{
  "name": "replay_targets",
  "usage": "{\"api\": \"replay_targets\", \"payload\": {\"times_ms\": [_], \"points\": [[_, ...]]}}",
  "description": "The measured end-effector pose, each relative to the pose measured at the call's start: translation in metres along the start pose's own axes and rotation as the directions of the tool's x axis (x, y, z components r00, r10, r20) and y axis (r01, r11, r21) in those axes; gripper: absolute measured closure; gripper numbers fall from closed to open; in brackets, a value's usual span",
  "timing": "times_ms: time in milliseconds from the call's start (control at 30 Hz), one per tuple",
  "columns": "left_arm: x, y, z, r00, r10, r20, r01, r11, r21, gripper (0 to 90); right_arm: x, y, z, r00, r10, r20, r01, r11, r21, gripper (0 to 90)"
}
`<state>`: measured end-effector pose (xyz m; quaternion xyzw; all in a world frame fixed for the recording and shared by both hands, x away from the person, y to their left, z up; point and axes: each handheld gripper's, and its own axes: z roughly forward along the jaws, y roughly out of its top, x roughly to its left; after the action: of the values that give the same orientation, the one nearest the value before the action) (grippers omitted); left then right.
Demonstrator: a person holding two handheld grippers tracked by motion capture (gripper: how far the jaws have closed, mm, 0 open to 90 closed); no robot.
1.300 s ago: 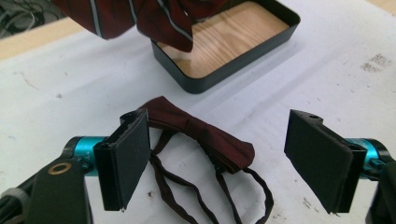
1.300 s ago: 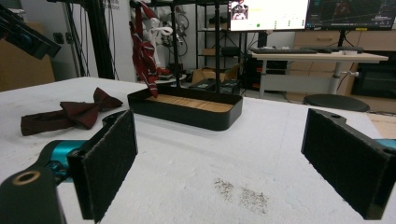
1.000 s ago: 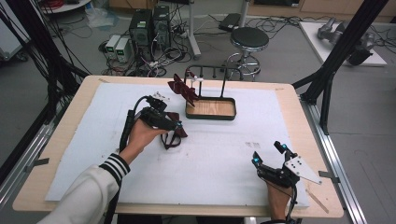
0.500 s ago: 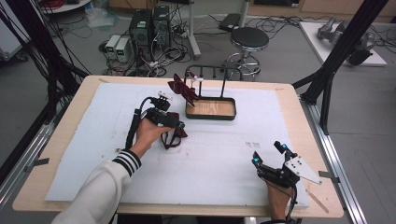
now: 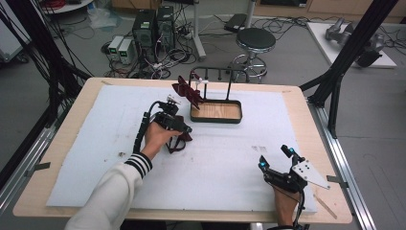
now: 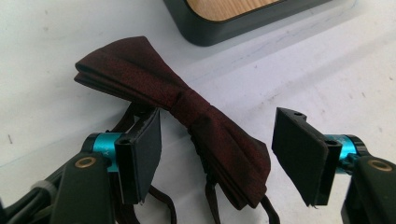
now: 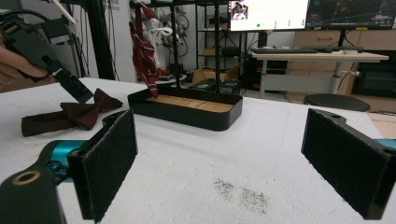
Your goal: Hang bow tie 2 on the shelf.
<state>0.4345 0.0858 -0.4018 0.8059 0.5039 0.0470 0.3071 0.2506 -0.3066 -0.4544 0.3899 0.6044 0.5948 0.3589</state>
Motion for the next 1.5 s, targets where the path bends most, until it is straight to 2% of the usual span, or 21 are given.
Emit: {"api": "replay_targets", "payload": {"times_ms": [267, 400, 600, 800, 1000, 1267, 1500], "points": [[-0.001, 0.000, 0.009, 0.9999, -0.005, 0.012, 0.005, 0.9998, 0.020, 39.3, 0.000, 0.000, 0.000, 1.0000, -0.001, 0.000, 0.001, 1.000, 0.000, 9.7], [0.000, 0.001, 0.012, 0.9998, -0.019, 0.008, 0.018, 0.9996, 0.022, 42.2, 0.000, 0.000, 0.000, 1.0000, 0.004, 0.002, -0.004, 1.000, -0.001, 9.7], [0.001, 0.001, 0.013, 0.9998, -0.015, 0.014, 0.015, 0.9997, 0.018, 49.7, -0.001, 0.000, 0.000, 1.0000, 0.007, 0.001, -0.007, 1.000, 0.001, 9.7], [-0.001, 0.000, 0.018, 0.9999, -0.011, -0.010, 0.012, 0.9996, 0.027, 48.7, 0.000, 0.000, 0.000, 1.0000, 0.006, 0.001, -0.006, 1.000, 0.001, 9.7], [0.001, -0.001, 0.021, 0.9998, -0.016, -0.014, 0.017, 0.9991, 0.038, 57.1, -0.001, 0.000, 0.000, 1.0000, 0.008, 0.002, -0.008, 1.000, 0.000, 9.7], [-0.001, -0.004, 0.021, 0.9999, 0.000, -0.017, 0.000, 0.9999, 0.016, 67.9, -0.001, 0.000, 0.000, 1.0000, 0.005, 0.001, -0.005, 1.000, 0.001, 9.7], [-0.002, -0.004, 0.021, 0.9997, 0.006, -0.023, -0.005, 1.0000, 0.007, 71.1, -0.001, 0.000, 0.000, 1.0000, 0.006, 0.001, -0.006, 1.000, 0.000, 9.7]]}}
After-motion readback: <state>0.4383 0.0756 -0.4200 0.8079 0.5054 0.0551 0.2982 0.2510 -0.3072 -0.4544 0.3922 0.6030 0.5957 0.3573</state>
